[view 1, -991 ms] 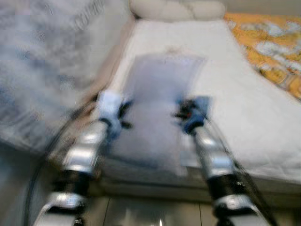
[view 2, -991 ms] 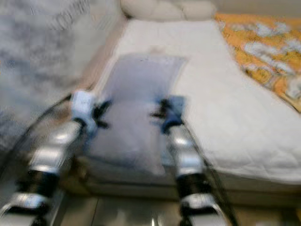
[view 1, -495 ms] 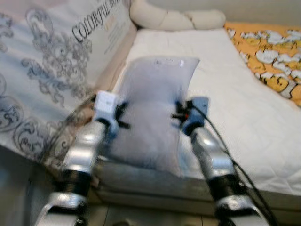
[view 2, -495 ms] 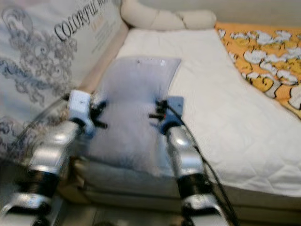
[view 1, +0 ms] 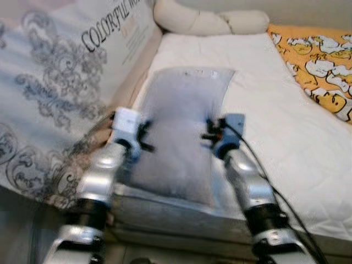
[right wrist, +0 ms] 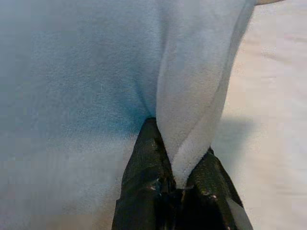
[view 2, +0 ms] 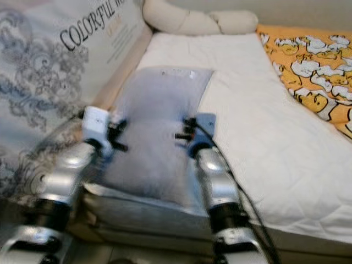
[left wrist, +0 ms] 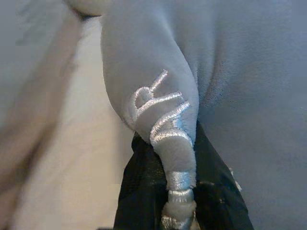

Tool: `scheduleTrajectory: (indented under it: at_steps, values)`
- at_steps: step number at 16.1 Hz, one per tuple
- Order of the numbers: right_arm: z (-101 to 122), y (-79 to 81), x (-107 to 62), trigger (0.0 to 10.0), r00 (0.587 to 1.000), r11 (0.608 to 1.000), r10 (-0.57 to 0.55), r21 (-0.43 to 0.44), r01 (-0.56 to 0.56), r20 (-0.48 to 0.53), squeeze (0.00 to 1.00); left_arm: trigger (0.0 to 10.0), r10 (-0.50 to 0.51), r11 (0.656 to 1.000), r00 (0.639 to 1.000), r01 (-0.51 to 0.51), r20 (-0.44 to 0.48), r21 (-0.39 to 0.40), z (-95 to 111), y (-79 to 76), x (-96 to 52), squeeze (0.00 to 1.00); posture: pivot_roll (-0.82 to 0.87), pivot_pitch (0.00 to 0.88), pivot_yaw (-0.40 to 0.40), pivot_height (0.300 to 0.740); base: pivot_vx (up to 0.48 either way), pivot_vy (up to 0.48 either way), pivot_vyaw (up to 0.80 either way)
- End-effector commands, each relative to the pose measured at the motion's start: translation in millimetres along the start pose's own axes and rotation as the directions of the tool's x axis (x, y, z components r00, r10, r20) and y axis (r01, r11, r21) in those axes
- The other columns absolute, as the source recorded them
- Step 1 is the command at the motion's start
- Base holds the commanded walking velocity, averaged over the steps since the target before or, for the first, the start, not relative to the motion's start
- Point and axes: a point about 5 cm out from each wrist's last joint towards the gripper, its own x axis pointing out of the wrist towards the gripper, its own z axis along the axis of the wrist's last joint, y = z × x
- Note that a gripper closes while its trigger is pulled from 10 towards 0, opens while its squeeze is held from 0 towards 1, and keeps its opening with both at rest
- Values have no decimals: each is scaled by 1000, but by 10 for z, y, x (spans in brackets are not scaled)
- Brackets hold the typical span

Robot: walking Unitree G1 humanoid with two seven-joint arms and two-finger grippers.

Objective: Clean up the room

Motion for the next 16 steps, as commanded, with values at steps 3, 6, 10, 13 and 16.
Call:
scheduleTrajectory:
  at_steps: [3, 6, 10, 13, 16]
  values:
    - [67, 37, 21, 10000, 1000, 1000, -5, 2, 5, 27, 0, 10000, 38, 999, 999, -39, 35, 33, 99, 130, -26, 0, 25, 0, 25, 740, 347, 0, -354]
    - [64, 30, 19, 10000, 1000, 1000, -8, -19, 8, 30, 0, 10000, 36, 999, 999, -37, 37, 32, 99, 124, -23, 0, 24, 0, 24, 740, 347, 0, 0]
    - [67, 33, 30, 10000, 1000, 999, -7, -32, 8, 27, 0, 10000, 38, 999, 999, -39, 38, 30, 95, 115, -22, 0, 27, 0, 16, 740, 347, 0, 0]
    - [70, 35, 40, 10000, 1000, 999, -7, -34, 7, 24, 0, 10000, 41, 999, 998, -42, 36, 31, 84, 122, -29, 0, 30, 0, 12, 740, 346, 0, 0]
    - [69, 32, 39, 10000, 1000, 999, -11, -39, 12, 25, 0, 10000, 43, 998, 999, -44, 34, 37, 84, 116, -29, 0, 28, 0, 14, 740, 325, 0, 0]
